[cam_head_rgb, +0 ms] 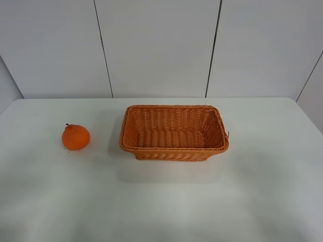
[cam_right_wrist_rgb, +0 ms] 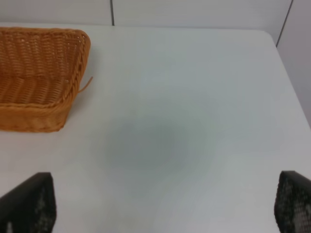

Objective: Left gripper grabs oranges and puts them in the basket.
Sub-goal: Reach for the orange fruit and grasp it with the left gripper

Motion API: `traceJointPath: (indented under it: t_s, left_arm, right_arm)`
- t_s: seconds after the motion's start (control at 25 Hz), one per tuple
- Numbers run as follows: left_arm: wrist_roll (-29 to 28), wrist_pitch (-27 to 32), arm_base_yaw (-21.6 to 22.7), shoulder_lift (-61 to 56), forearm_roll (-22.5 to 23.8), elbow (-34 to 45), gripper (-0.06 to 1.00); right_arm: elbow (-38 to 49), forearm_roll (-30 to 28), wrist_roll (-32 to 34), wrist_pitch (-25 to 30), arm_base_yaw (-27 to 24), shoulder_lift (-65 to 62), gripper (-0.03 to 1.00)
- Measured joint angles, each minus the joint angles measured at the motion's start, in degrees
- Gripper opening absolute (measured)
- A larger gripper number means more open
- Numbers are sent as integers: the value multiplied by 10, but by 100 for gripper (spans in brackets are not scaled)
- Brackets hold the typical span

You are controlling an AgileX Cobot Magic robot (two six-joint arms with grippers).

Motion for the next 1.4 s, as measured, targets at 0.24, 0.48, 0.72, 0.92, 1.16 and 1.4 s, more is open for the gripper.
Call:
traceJointPath:
  t_s: [0.24, 0.48, 0.72, 0.92, 1.16, 1.4]
  left_arm:
    - [0, 0, 0, 0, 0, 0, 84]
    - [0, 0, 0, 0, 0, 0, 84]
    - [0, 0, 0, 0, 0, 0, 84]
    - [8, -1, 0, 21, 0, -1, 84]
    - [24, -12, 0, 150, -2, -6, 84]
    - [47, -98, 0, 285, -32, -23, 84]
  right_arm:
    - [0, 0, 0, 0, 0, 0, 69]
    - [0, 0, 0, 0, 0, 0, 69]
    - [0, 0, 0, 0, 0, 0, 69]
    - [0, 0, 0, 0, 0, 0, 69]
    - [0, 0, 0, 0, 0, 0, 69]
    - [0, 0, 0, 0, 0, 0, 69]
